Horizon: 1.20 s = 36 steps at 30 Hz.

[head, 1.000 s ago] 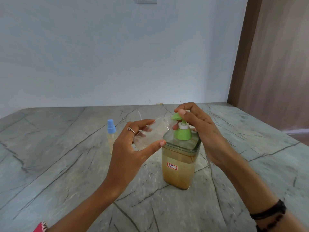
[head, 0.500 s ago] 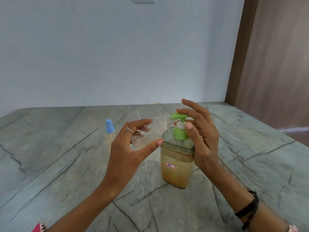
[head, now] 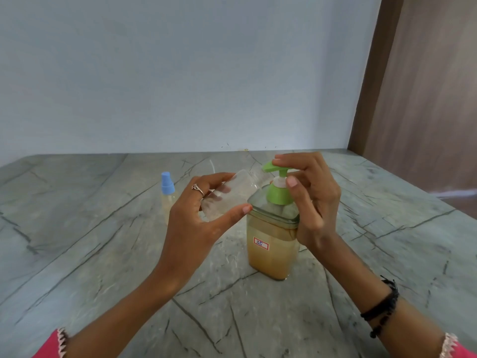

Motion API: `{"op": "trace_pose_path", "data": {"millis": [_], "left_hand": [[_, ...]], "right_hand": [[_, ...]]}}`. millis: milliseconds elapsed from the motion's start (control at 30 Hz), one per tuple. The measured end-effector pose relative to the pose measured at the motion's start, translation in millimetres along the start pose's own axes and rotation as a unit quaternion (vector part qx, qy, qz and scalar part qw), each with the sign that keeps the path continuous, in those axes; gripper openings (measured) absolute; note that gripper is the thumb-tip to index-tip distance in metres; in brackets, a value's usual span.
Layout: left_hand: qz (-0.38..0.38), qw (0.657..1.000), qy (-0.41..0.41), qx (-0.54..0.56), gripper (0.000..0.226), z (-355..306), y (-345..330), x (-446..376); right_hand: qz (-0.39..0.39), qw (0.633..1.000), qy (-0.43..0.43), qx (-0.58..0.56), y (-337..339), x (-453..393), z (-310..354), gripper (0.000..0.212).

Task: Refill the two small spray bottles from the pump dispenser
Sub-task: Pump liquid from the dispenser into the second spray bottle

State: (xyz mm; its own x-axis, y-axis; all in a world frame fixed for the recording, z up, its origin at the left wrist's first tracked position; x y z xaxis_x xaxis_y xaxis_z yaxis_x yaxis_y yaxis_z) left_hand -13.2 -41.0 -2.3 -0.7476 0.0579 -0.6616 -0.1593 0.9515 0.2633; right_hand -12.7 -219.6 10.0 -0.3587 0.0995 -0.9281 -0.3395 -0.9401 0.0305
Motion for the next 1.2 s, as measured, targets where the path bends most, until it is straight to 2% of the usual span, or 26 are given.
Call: {"op": "trace_pose_path", "data": {"millis": [433, 733, 900, 1067, 1133, 1200], "left_hand": [[0.002, 1.000, -0.008, 0.004, 0.048, 0, -2, 0], [-0.001, 1.000, -0.001, 0.013, 0.049, -1, -1, -1], [0.000, 1.000, 0.001, 0.008, 0.047, -4, 0, -1], [0.000, 1.000, -0.001, 0.013, 0.047, -5, 1, -2], [0.000, 1.000, 0.000, 0.011, 0.048, -4, 1, -2], [-0.002, 1.000, 0.005, 0.013, 0.046, -3, 1, -3]], "right_hand": [[-0.014, 1.000, -0.023, -0.001, 0, -5, 0, 0.018], [0.028, 1.000, -0.010, -0.011, -4, 0, -3, 0.021], [0.090, 0.995, -0.006, 0.037, -5, 8, -6, 0.044], [0.157, 0.980, 0.011, 0.121, -4, 9, -1, 0.083], [0.173, 0.975, 0.004, 0.138, -4, 9, 1, 0.087], [0.164, 0.977, 0.001, 0.138, -3, 9, 1, 0.082]]}}
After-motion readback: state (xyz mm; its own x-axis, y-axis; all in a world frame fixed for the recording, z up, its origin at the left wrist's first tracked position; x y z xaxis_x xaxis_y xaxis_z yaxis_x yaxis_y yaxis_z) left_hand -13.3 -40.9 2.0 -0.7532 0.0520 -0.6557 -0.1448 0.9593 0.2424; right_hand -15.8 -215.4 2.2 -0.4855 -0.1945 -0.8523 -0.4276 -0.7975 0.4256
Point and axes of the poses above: each hand's wrist, its own x-axis away from the middle knuckle, its own y-axis out of the back of the hand, z = x × y, the point moved 5 cm from there along -x, towards the middle knuckle
